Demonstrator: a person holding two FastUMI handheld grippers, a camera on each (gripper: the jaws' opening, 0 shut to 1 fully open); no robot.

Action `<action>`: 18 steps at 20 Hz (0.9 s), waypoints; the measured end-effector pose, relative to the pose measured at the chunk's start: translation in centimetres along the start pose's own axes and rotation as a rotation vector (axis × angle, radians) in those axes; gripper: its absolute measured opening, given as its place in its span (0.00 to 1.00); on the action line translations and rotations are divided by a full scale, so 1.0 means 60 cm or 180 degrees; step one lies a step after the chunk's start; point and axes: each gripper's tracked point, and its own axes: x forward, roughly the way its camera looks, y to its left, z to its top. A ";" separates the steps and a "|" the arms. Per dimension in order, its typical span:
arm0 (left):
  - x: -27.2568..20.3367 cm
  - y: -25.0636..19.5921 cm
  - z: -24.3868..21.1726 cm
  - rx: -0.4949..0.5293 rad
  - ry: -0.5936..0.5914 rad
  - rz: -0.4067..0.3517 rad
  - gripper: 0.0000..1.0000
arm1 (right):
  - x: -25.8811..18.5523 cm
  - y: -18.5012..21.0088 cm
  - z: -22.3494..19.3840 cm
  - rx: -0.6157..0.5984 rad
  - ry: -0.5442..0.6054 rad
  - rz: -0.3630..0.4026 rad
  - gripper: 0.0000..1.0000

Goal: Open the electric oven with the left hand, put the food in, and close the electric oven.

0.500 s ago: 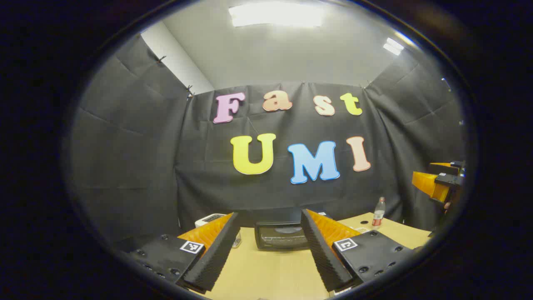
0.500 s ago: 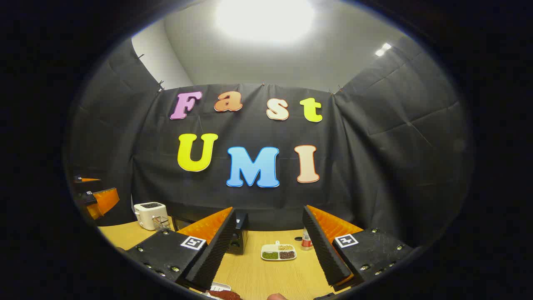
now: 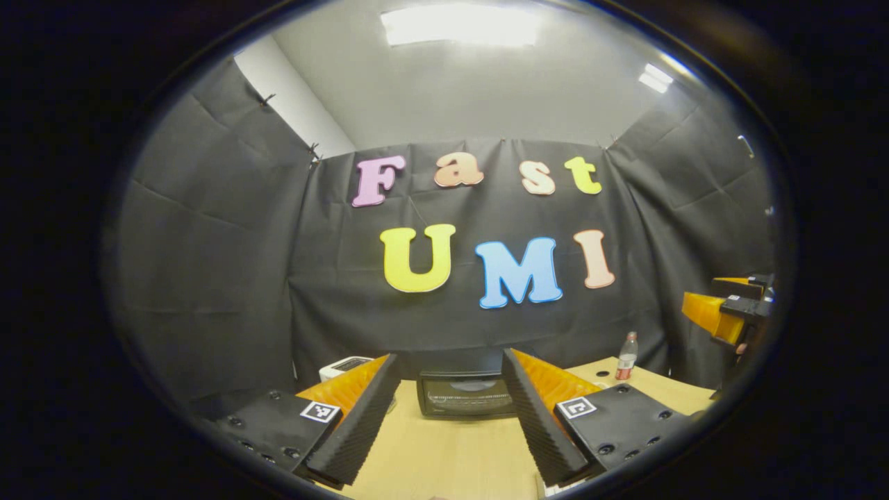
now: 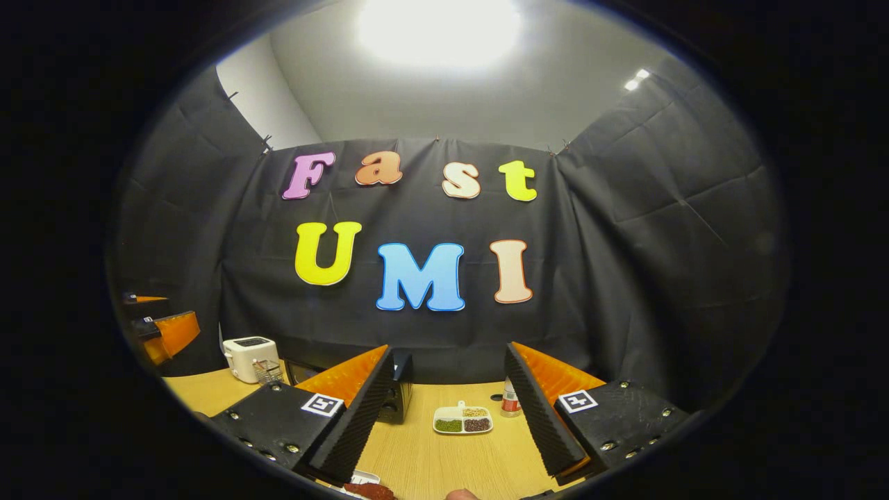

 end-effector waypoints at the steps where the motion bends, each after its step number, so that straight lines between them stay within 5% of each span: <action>1: 0.000 -0.003 0.000 0.0006 -0.0003 0.0008 1.00 | 0.000 -0.003 -0.002 -0.0003 -0.0002 0.0007 0.97; 8: 0.020 -0.023 -0.010 -0.0010 0.0018 0.0135 0.99 | 0.018 -0.016 -0.019 0.0093 0.0021 0.0160 0.97; 15: 0.100 -0.016 -0.016 0.0028 -0.0026 0.0140 1.00 | 0.046 -0.029 -0.017 0.0110 0.0024 0.0091 0.96; 17: 0.135 -0.017 -0.020 -0.0016 -0.0067 0.0074 0.94 | 0.057 -0.028 -0.009 0.0093 -0.0031 0.0010 0.96; 18: 0.154 -0.017 -0.025 -0.0031 -0.0060 0.0036 1.00 | 0.062 -0.030 -0.007 0.0085 -0.0038 -0.0047 0.97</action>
